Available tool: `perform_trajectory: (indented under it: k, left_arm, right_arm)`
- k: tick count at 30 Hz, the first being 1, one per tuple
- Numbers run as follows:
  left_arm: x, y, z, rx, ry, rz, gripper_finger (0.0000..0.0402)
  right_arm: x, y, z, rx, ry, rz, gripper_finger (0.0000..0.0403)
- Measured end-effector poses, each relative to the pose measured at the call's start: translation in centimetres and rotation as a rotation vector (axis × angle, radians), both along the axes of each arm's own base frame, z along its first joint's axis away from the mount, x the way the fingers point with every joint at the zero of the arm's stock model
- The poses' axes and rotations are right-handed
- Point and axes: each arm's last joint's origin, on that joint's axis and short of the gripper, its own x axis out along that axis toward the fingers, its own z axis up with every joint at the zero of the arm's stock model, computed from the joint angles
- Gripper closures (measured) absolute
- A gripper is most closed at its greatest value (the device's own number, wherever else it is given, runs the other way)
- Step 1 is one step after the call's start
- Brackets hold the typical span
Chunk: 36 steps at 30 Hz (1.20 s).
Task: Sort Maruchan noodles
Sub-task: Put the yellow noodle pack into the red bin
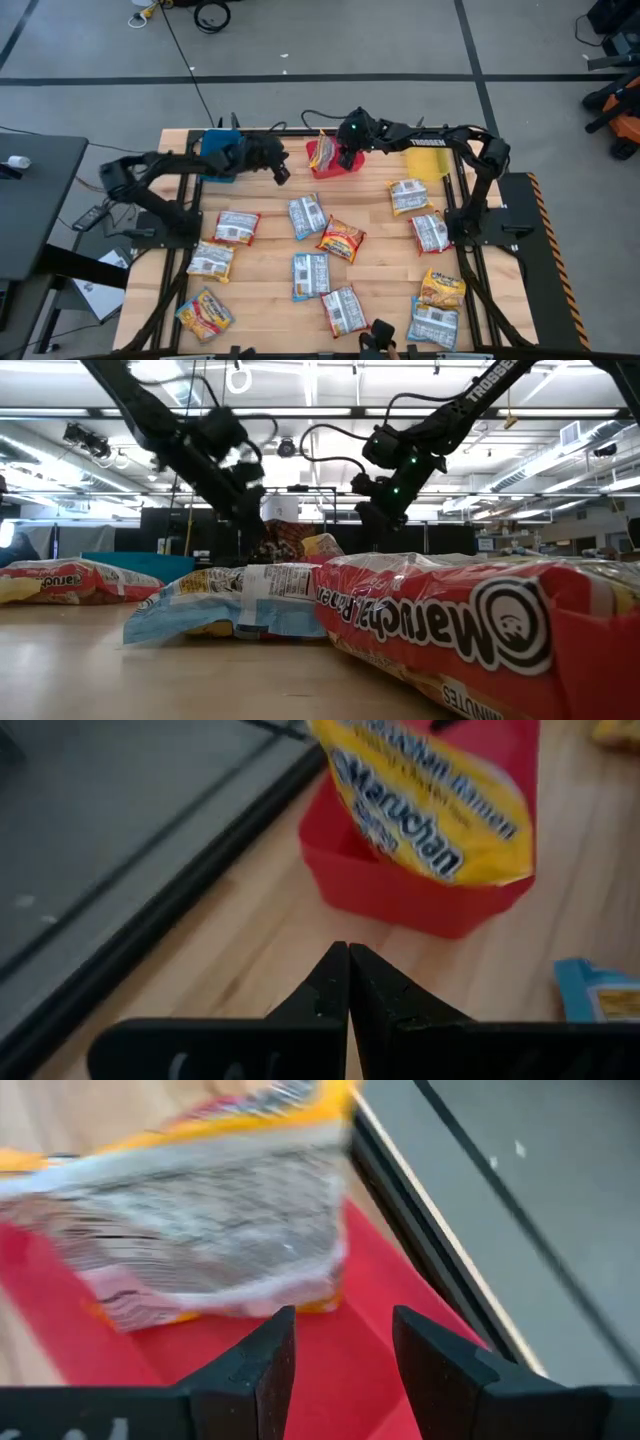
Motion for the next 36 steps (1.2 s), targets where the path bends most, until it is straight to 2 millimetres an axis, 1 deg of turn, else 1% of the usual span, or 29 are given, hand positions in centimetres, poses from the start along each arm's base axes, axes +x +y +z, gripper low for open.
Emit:
perform_trajectory:
  k: [3, 6, 10, 13, 17, 20, 22, 24, 27, 31, 36]
  left_arm:
    - [0.6, 1.1, -1.7, -0.067, 0.011, -0.059, 0.0393]
    - [1.3, 1.5, -3.0, -0.092, -0.001, -0.092, 0.0393]
    - [2.3, 1.5, -4.4, -0.114, -0.036, -0.085, 0.0393]
    - [3.0, 1.3, -4.9, -0.088, -0.076, -0.103, 0.0392]
    - [3.9, 1.1, -5.1, -0.048, -0.128, -0.126, 0.0392]
    - [4.2, 1.4, -4.8, -0.032, -0.133, -0.127, 0.0392]
    - [4.4, 1.7, -4.6, 0.001, -0.126, -0.136, 0.0392]
    - [4.5, 2.0, -4.2, 0.042, -0.128, -0.149, 0.0392]
    - [4.4, 2.1, -4.0, 0.047, -0.095, -0.169, 0.0392]
    - [4.1, 2.4, -3.7, 0.033, -0.050, -0.178, 0.0392]
    - [3.8, 2.2, -4.2, -0.007, 0.001, -0.174, 0.0392]
  right_arm:
    - [-0.2, -0.5, -0.6, 0.048, -0.018, -0.072, 0.0231]
    - [0.4, -0.9, -2.0, 0.113, -0.052, -0.116, 0.0231]
    - [1.6, -0.4, -4.1, 0.186, -0.074, -0.137, 0.0231]
    - [2.6, 0.3, -4.9, 0.209, -0.104, -0.110, 0.0231]
    - [3.7, 1.3, -5.0, 0.217, -0.153, -0.031, 0.0231]
    - [4.3, 2.2, -4.7, 0.225, -0.182, 0.025, 0.0231]
    - [4.5, 2.7, -4.3, 0.221, -0.197, 0.069, 0.0231]
    - [4.7, 3.0, -3.4, 0.213, -0.217, 0.091, 0.0231]
    - [4.4, 3.2, -2.8, 0.220, -0.168, 0.099, 0.0231]
    - [3.7, 3.1, -2.6, 0.168, -0.088, 0.067, 0.0231]
    - [3.5, 3.2, -2.8, 0.166, -0.058, 0.063, 0.0231]
